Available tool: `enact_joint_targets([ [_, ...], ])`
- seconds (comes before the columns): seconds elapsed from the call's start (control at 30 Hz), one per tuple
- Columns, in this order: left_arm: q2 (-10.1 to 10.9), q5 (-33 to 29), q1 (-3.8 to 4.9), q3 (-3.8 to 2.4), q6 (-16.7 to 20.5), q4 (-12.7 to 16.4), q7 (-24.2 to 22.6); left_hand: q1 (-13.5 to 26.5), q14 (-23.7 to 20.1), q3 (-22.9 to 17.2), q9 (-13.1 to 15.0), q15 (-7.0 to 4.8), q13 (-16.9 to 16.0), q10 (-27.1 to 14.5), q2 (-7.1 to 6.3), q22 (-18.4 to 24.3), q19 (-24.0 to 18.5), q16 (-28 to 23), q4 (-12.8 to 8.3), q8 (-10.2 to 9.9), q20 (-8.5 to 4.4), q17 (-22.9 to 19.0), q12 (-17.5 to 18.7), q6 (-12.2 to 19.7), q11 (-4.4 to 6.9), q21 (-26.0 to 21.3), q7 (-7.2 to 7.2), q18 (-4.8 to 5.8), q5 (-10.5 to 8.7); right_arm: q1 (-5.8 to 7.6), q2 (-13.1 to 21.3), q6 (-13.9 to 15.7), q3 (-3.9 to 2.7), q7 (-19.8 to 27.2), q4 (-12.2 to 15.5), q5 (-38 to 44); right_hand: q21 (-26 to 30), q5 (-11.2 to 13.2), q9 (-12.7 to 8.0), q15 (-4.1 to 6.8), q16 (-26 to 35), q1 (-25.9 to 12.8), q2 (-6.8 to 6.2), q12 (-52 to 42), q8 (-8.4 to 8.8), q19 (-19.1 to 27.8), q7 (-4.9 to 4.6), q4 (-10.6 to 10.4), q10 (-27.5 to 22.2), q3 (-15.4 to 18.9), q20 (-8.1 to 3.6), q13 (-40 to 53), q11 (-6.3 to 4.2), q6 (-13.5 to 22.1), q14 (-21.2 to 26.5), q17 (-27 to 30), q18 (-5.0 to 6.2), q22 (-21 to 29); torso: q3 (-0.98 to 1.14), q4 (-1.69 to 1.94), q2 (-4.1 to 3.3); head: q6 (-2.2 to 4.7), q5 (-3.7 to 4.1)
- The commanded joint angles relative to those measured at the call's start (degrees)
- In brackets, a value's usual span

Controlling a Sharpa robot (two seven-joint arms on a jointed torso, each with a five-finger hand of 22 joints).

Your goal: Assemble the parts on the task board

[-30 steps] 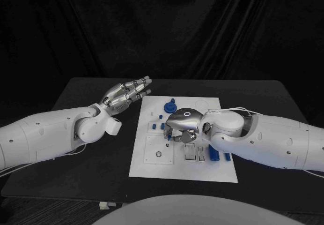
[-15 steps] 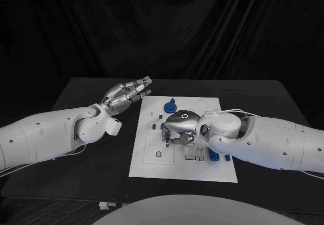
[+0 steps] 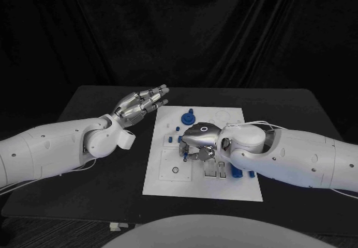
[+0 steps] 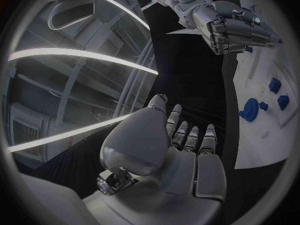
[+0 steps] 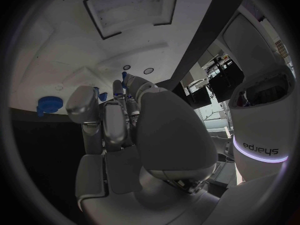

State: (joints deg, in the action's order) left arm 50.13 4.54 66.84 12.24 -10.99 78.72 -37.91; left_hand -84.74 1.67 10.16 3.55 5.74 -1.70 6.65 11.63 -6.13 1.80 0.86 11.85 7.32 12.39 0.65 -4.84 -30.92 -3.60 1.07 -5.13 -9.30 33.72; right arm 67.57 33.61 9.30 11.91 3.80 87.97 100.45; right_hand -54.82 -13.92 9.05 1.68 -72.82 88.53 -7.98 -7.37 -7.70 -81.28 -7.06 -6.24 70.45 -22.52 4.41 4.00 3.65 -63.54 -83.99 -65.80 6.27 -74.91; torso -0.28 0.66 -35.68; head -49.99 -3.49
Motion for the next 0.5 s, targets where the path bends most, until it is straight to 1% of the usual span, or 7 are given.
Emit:
enact_joint_targets([
  [0.03,-0.07,-0.17,-0.12,-0.05,-0.92,0.07,-0.4,0.0,0.33,-0.37,0.07,-0.04,-0.05,0.49,0.36,-0.02,0.19,0.2,-0.08,0.2,0.4,0.05,-0.34,-0.24,-0.07,0.21,0.0,-1.15,0.28,-0.21,-0.1,-0.95,-0.03,-0.05,-0.25,0.12,0.09,-0.14,0.08,-0.25,0.03,0.51,-0.15,-0.14,0.2,-0.03,-0.03,0.18,0.62,-0.3,-0.04,0.1,-0.39,0.25,-1.41,0.06,-0.27,-7.21,0.0,0.02,-0.01,-0.01,-0.05],
  [0.2,-0.09,-0.17,-0.13,-0.05,-0.99,0.03,-0.23,-0.02,0.33,-0.41,0.07,-0.02,-0.04,0.46,0.41,0.01,0.19,0.21,-0.08,0.23,0.41,0.05,-0.34,-0.28,-0.1,0.2,-0.04,-1.15,0.27,-0.34,-0.15,-1.43,-0.03,-0.09,-0.4,0.12,0.18,-0.13,0.08,-0.25,0.05,0.52,-0.14,-0.17,0.21,0.01,-0.03,0.21,0.67,-0.32,-0.04,0.12,-0.4,0.26,-1.39,0.09,-0.26,-7.19,-0.01,0.08,-0.03,-0.01,-0.01],
  [0.5,-0.21,-0.17,-0.16,-0.05,-1.09,-0.14,0.01,-0.02,0.33,-0.43,0.06,0.0,-0.03,0.43,0.42,0.07,0.18,0.21,-0.08,0.22,0.41,0.05,-0.33,-0.18,-0.13,0.19,-0.06,-1.15,0.23,-0.41,-0.17,-2.18,-0.03,-0.23,-0.34,0.12,0.37,-0.1,0.07,-0.25,0.18,0.47,-0.2,-0.16,0.29,0.08,-0.05,0.27,0.68,-0.34,-0.05,0.13,-0.38,0.35,-1.33,0.25,-0.22,-7.15,0.0,0.04,-0.01,-0.01,-0.03],
])
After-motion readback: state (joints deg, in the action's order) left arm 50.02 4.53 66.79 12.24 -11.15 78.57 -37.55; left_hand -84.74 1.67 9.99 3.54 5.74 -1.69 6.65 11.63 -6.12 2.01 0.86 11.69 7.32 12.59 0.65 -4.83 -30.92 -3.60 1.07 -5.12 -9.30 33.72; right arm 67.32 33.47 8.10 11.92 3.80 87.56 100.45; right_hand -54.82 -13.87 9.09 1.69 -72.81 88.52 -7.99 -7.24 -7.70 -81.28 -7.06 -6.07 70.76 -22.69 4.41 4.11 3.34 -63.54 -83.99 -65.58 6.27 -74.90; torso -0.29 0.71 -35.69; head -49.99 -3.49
